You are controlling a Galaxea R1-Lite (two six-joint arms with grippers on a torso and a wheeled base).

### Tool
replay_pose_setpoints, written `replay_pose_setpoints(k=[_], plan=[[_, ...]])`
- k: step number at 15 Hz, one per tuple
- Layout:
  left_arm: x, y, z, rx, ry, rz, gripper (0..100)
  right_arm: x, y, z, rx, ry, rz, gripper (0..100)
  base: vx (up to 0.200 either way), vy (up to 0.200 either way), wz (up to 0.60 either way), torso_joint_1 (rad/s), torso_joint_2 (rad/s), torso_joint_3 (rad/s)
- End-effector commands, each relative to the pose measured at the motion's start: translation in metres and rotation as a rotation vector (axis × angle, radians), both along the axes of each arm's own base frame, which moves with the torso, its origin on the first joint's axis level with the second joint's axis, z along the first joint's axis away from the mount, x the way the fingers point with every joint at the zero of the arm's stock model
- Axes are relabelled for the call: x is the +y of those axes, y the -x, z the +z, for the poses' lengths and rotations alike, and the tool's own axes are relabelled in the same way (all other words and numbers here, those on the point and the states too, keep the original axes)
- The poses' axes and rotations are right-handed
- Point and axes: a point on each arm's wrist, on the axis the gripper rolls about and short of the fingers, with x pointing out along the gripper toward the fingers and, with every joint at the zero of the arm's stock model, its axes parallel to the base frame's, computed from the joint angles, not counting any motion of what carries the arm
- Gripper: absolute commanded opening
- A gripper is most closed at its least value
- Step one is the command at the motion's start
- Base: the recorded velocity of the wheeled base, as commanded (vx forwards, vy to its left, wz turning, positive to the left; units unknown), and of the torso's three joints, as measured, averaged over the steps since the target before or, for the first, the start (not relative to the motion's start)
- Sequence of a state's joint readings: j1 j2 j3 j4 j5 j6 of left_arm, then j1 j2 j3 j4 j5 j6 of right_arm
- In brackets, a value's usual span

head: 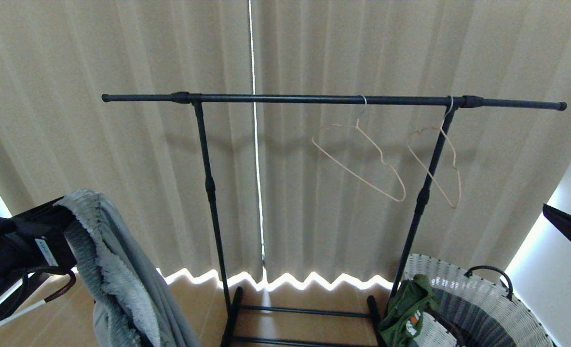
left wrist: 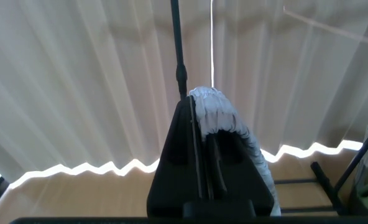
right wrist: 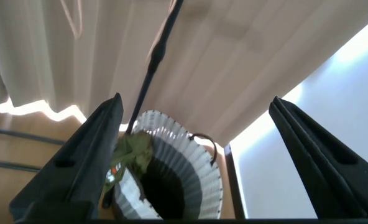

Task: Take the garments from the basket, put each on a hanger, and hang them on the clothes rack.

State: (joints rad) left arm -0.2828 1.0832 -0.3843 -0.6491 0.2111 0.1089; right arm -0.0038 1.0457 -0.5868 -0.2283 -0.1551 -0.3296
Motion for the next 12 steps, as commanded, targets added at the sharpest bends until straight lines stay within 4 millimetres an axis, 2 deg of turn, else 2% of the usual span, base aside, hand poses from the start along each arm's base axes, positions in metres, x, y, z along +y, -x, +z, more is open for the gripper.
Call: replay_pose_setpoints(k=[1, 8, 12], plan=[[-0.0002, -0.0002, -0.0006, 0.004, -0.001, 0.0, 0, 0.0002, -0.0007, -0.0013, 0.007, -0.001, 0.004, 100, 0.0, 0.0, 0.0, 0.163, -0.33, -0.188], [-0.0036, 0.0009, -0.0031, 0.014, -0.001, -0.026, 0, 0.0005, 0.0002, 0.0007, -0.002, -0.001, 0.008, 100, 0.0, 0.0, 0.0, 0.025, -0.05, -0.027], [-0.0046, 0.0021, -0.0037, 0.016, 0.0, -0.035, 0, 0.0002, 0.0006, 0.0004, -0.002, -0.001, 0.007, 100, 0.2, 0.0, 0.0, 0.001, -0.01, 0.004]])
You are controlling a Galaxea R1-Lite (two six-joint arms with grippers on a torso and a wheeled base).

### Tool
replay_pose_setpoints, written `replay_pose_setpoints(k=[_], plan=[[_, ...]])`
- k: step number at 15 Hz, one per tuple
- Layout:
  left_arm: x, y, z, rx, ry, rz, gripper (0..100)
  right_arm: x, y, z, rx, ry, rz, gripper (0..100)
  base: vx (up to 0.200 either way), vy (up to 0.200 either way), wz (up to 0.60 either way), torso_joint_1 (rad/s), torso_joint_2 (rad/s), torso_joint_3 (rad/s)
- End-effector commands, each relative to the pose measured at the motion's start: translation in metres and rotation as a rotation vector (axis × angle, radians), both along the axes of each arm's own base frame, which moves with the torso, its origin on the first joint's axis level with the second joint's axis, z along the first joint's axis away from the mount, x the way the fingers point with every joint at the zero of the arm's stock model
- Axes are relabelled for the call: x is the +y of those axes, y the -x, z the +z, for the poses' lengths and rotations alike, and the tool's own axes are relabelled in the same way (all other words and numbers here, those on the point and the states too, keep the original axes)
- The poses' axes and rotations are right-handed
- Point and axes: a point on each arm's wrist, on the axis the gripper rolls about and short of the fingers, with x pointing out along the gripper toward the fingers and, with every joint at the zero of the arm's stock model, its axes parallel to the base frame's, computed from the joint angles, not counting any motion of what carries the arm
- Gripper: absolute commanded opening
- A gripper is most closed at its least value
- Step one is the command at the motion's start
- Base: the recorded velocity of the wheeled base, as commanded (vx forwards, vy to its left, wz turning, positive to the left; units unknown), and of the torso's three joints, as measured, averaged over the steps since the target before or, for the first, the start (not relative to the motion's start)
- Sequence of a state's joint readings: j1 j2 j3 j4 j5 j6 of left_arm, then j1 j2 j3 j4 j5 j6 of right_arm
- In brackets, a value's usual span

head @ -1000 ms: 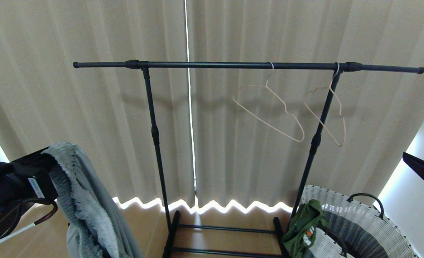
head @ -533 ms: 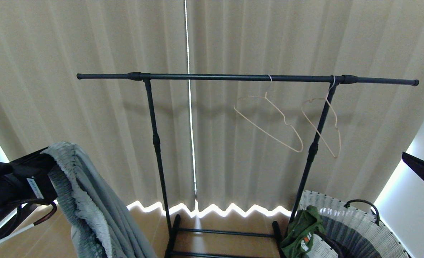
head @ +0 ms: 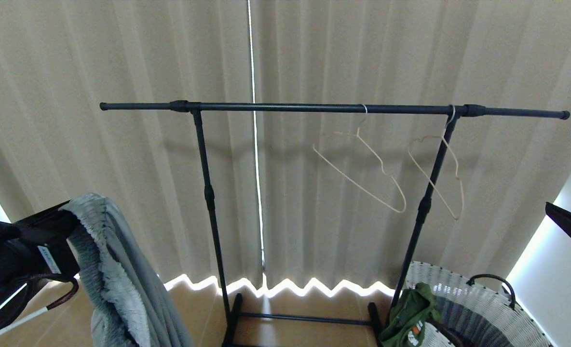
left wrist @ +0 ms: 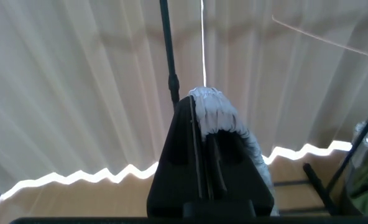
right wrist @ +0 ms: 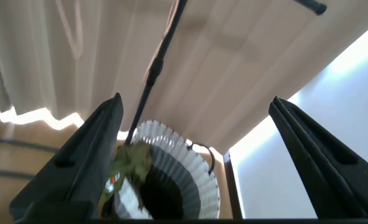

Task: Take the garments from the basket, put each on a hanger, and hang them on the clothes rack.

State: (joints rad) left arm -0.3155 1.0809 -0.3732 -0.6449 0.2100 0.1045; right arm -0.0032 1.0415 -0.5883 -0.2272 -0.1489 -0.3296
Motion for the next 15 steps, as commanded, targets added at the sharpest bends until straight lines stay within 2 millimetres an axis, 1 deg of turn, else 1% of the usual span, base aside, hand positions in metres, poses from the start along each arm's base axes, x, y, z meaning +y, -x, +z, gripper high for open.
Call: replay_pose_setpoints(k=[1, 9, 11, 12, 14, 15], plan=[[0.0, 0.0, 0.0, 0.003, -0.001, -0.002, 0, 0.0, -0.001, -0.001, 0.004, 0.0, 0.0, 100, 0.2, 0.0, 0.0, 0.012, 0.0, -0.002], [0.0, 0.0, -0.001, 0.005, 0.0, 0.0, 0, 0.0, -0.002, -0.002, 0.016, -0.002, 0.003, 100, 0.2, 0.0, 0.0, 0.005, 0.0, 0.004], [0.0, 0.001, -0.004, 0.013, -0.004, 0.0, 0, 0.0, -0.004, -0.004, 0.032, -0.007, 0.003, 100, 0.2, 0.0, 0.0, 0.0, 0.0, 0.002], [0.0, 0.001, -0.004, 0.014, -0.006, 0.001, 0, 0.0, -0.009, -0.008, 0.054, -0.013, -0.003, 100, 0.2, 0.0, 0.0, -0.002, 0.0, 0.002], [0.0, 0.001, -0.006, 0.022, -0.009, 0.001, 0, -0.006, -0.023, -0.016, 0.109, -0.048, -0.05, 100, 0.0, 0.0, 0.0, 0.0, 0.0, 0.0], [0.001, 0.001, -0.006, 0.022, -0.009, 0.004, 0, -0.01, -0.038, -0.024, 0.157, -0.077, -0.081, 100, 0.0, 0.0, 0.0, 0.0, 0.0, 0.0]])
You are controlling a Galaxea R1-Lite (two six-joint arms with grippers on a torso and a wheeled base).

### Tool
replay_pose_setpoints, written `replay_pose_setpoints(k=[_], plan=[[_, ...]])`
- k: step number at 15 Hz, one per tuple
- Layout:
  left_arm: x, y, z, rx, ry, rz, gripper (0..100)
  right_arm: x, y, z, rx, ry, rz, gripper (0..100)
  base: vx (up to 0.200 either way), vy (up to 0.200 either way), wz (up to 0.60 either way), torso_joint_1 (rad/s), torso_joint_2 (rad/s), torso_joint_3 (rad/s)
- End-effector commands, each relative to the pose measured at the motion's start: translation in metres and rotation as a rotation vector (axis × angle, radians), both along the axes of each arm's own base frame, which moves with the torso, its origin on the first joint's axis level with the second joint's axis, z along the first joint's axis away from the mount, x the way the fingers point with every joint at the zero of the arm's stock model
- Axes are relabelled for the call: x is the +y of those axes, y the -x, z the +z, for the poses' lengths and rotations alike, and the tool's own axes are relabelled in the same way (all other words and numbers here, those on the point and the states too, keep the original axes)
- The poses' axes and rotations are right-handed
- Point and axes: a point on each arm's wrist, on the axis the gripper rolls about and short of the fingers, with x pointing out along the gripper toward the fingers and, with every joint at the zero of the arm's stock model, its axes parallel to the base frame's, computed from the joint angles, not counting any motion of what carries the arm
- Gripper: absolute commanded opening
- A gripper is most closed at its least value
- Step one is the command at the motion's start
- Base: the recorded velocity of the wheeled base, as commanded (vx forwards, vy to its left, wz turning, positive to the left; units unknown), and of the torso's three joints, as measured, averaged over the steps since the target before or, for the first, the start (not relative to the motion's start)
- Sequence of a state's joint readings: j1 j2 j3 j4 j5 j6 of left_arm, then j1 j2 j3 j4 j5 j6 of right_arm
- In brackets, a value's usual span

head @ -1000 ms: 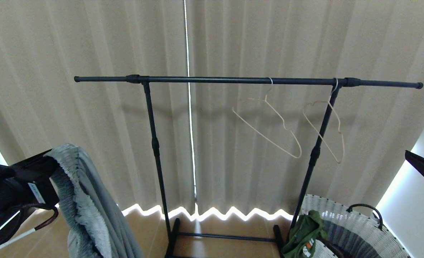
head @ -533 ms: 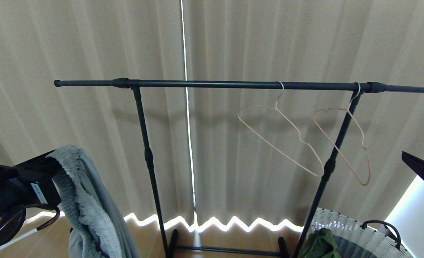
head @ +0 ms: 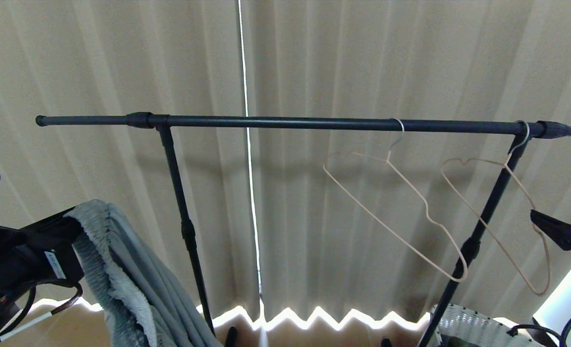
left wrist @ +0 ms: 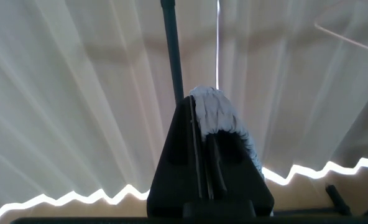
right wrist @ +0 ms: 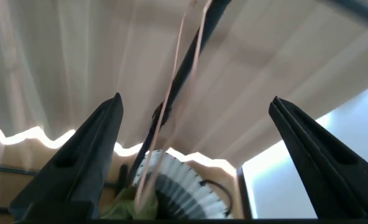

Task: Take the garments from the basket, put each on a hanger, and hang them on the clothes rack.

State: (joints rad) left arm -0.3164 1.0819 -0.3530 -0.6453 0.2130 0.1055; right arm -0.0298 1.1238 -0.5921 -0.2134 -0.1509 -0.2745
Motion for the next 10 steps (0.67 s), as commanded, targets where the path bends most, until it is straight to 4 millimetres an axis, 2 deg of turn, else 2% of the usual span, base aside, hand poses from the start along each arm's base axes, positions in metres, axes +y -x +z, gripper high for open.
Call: replay_pose_setpoints(k=[1, 4, 10], plan=[[0.001, -0.001, 0.0, 0.002, -0.001, 0.005, 0, -0.009, -0.033, -0.017, 0.105, -0.061, -0.068, 100, 0.0, 0.0, 0.0, 0.0, 0.0, 0.0], [0.001, -0.002, -0.001, 0.008, -0.003, 0.01, 0, -0.015, -0.056, -0.03, 0.157, -0.141, -0.124, 100, 0.0, 0.0, 0.0, 0.0, 0.0, 0.0], [0.001, -0.003, -0.001, 0.011, -0.004, 0.011, 0, -0.015, -0.054, -0.032, 0.163, -0.152, -0.131, 100, 0.0, 0.0, 0.0, 0.0, 0.0, 0.0]])
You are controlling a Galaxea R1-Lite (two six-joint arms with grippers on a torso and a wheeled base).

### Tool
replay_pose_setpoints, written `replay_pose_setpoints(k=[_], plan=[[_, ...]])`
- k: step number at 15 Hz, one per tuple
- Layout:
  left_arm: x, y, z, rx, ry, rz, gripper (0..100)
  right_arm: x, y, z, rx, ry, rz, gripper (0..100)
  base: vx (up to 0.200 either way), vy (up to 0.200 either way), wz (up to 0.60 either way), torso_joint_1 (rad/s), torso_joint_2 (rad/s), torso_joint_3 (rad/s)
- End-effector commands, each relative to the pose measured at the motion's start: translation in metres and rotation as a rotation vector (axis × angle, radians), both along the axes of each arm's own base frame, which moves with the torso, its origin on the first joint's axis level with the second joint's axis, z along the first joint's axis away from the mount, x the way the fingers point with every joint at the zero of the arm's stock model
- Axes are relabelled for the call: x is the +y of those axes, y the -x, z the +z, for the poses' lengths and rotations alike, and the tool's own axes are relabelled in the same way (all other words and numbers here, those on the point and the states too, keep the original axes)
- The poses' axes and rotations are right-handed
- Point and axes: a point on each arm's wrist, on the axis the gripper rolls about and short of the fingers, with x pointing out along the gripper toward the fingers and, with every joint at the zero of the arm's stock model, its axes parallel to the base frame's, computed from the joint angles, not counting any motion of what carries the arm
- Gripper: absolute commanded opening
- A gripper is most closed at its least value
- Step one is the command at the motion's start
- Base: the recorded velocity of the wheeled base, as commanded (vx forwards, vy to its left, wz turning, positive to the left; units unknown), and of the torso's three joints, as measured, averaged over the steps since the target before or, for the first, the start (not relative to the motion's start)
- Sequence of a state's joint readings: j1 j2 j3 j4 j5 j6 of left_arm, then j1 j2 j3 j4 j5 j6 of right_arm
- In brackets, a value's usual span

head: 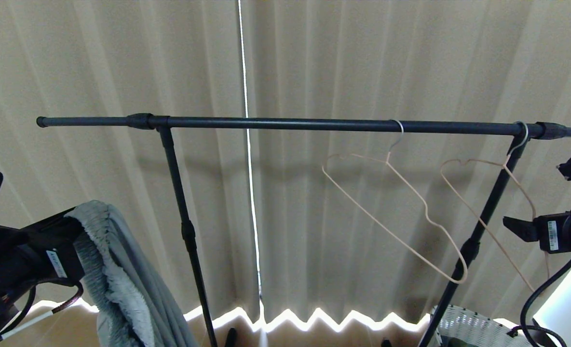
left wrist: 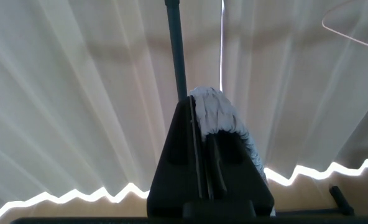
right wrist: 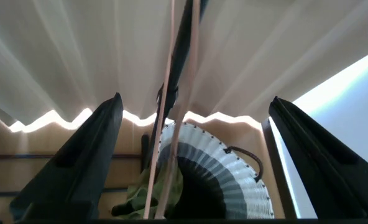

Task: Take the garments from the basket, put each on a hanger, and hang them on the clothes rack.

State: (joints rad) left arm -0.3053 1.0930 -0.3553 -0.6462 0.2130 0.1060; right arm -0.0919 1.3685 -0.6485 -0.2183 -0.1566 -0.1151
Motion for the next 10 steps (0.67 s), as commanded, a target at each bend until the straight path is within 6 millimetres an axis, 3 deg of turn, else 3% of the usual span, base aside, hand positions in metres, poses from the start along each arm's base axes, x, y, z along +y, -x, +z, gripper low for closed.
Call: replay_pose_setpoints(k=[1, 10], plan=[[-0.0001, -0.0004, -0.0006, 0.003, -0.001, 0.0, 0, -0.0001, -0.0009, -0.0035, 0.016, -0.008, -0.004, 100, 0.0, 0.0, 0.0, 0.0, 0.0, 0.0], [-0.0003, -0.001, 0.0004, 0.001, 0.0, 0.0, 0, -0.003, 0.0032, -0.0084, 0.067, -0.023, -0.027, 100, 0.0, 0.0, 0.0, 0.0, 0.0, 0.0]])
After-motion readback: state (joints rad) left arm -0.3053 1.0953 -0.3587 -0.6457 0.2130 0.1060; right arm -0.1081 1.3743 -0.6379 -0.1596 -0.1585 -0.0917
